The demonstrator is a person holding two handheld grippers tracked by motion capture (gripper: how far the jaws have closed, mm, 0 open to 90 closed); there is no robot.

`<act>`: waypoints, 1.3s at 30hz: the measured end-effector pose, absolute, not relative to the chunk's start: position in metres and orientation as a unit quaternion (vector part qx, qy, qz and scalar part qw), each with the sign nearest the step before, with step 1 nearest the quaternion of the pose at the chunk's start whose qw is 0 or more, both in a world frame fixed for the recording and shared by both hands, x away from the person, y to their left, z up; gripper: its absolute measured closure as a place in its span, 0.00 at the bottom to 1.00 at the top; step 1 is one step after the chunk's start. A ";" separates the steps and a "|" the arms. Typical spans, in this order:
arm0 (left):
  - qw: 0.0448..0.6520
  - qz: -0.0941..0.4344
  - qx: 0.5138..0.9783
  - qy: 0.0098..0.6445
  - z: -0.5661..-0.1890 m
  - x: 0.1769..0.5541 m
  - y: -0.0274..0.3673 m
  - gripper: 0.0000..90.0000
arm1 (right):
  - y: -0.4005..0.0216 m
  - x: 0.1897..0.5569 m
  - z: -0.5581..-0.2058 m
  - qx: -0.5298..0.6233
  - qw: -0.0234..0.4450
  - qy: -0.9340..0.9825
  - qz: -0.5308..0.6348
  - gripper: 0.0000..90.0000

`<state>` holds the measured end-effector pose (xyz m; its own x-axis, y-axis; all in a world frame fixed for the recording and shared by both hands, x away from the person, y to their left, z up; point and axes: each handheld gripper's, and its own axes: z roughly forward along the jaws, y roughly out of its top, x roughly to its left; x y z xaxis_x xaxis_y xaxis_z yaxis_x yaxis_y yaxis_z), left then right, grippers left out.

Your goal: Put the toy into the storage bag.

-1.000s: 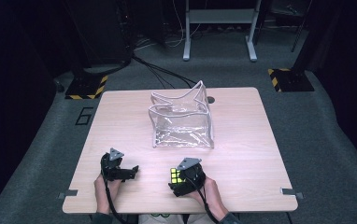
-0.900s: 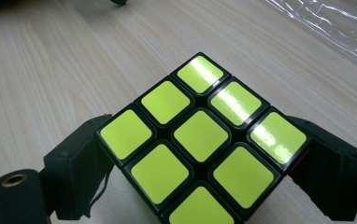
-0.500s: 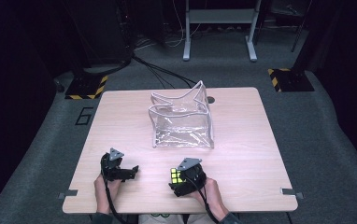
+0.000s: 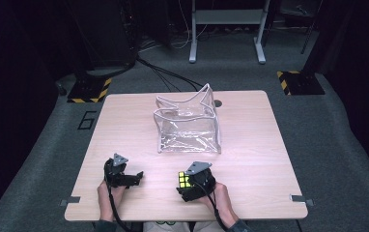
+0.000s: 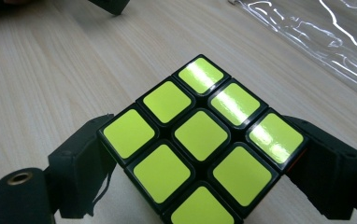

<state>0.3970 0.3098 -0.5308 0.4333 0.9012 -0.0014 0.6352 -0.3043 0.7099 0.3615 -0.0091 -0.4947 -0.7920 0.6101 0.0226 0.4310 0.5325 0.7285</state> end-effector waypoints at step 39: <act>0.327 0.206 0.779 0.494 -0.531 0.397 0.309 0.00 | -0.032 0.380 -0.461 0.309 0.128 0.858 0.391 0.16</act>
<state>0.3969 0.3095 -0.5309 0.4278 0.9039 -0.0009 0.6344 -0.2995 0.7126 0.3798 -0.0317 -0.4606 -0.7762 0.6301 0.0211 0.4295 0.5041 0.7493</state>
